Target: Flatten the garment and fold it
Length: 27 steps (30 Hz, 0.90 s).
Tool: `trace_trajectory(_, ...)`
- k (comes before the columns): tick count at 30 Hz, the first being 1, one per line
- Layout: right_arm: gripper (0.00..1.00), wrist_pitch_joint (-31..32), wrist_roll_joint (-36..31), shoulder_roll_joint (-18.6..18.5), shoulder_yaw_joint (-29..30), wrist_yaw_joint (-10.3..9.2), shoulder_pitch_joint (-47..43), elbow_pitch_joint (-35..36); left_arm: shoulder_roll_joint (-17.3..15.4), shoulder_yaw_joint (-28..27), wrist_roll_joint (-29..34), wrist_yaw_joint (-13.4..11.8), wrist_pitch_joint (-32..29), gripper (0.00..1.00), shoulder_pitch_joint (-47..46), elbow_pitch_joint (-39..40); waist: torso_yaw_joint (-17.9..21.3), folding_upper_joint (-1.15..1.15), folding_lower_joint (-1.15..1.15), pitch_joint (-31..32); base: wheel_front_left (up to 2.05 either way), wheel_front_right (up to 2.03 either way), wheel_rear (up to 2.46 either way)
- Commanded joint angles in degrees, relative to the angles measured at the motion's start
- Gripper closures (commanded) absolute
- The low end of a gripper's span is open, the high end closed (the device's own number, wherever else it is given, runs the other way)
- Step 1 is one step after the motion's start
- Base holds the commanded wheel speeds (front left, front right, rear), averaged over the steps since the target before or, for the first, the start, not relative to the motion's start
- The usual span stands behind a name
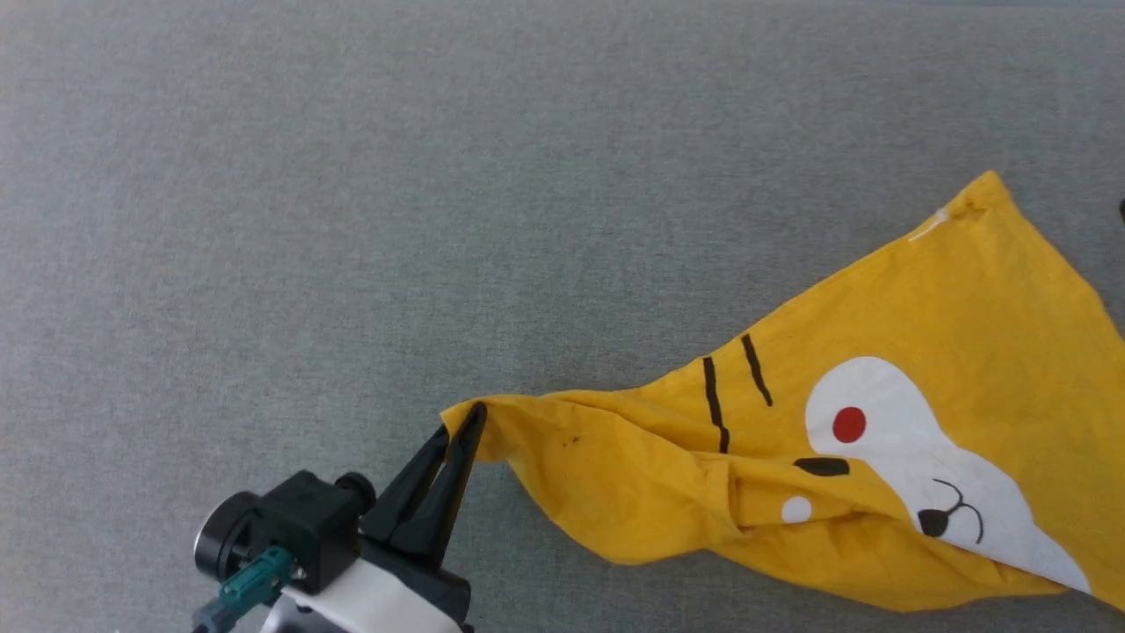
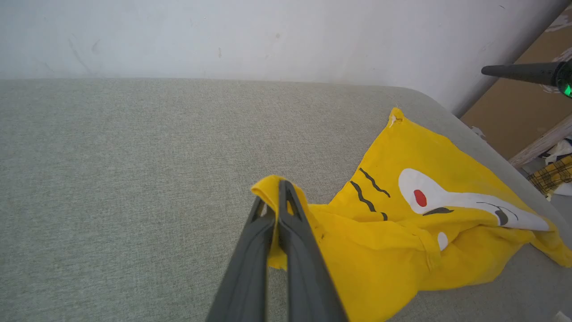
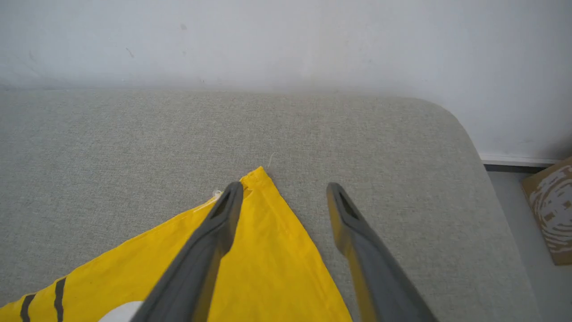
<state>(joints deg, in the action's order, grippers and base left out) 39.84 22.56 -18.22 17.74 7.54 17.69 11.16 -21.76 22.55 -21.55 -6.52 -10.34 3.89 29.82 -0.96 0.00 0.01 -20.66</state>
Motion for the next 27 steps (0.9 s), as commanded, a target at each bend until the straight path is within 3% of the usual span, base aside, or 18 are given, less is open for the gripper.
trace_trajectory(1,0.00,0.0,-1.1,-0.6,-1.0,-0.05,2.3,-3.2,0.4,0.4,0.5,0.5,-0.1,1.00,-1.5,-0.3,-2.4,0.00,-0.01,-2.7,0.00,0.00,0.00)
trace_trajectory(9,0.00,-1.0,-3.9,-5.0,-5.6,-0.05,8.3,-16.7,1.7,2.2,1.0,1.3,0.0,1.00,-4.6,-1.5,-5.7,0.00,-0.01,-6.6,0.00,0.00,0.00)
trace_trajectory(21,0.00,-1.2,-0.8,-9.6,-12.9,-0.05,11.2,-23.9,2.1,2.6,1.2,0.9,0.4,1.00,-5.3,-2.0,-7.2,0.00,-0.01,-9.1,0.00,0.00,0.00)
trace_trajectory(22,0.14,-0.7,-0.1,-10.2,-13.8,-0.05,11.3,-24.1,2.1,2.7,1.1,1.0,0.4,1.00,-5.4,-2.1,-7.2,0.00,-0.01,-9.2,0.00,0.00,0.00)
trace_trajectory(23,0.52,-0.1,0.6,-10.8,-14.8,-0.05,11.4,-24.3,2.1,2.7,1.1,1.0,0.4,1.00,-5.5,-2.1,-7.2,0.00,-0.01,-9.3,0.00,0.00,0.00)
trace_trajectory(24,0.70,0.4,1.0,-11.4,-15.2,-0.05,11.5,-24.6,2.2,2.7,1.1,1.0,0.4,1.00,-5.6,-2.2,-7.2,0.00,-0.01,-9.4,0.00,0.00,0.00)
trace_trajectory(25,1.00,0.7,1.3,-11.8,-15.6,-0.05,11.7,-24.7,2.2,2.7,1.0,1.0,0.4,1.00,-5.7,-2.3,-7.2,0.00,-0.01,-9.4,0.00,0.00,0.00)
trace_trajectory(27,1.00,1.7,1.9,-12.3,-16.3,-0.05,11.7,-24.8,2.2,2.7,0.9,0.9,0.4,1.00,-5.9,-2.5,-7.0,0.00,-0.01,-9.1,0.00,0.00,0.00)
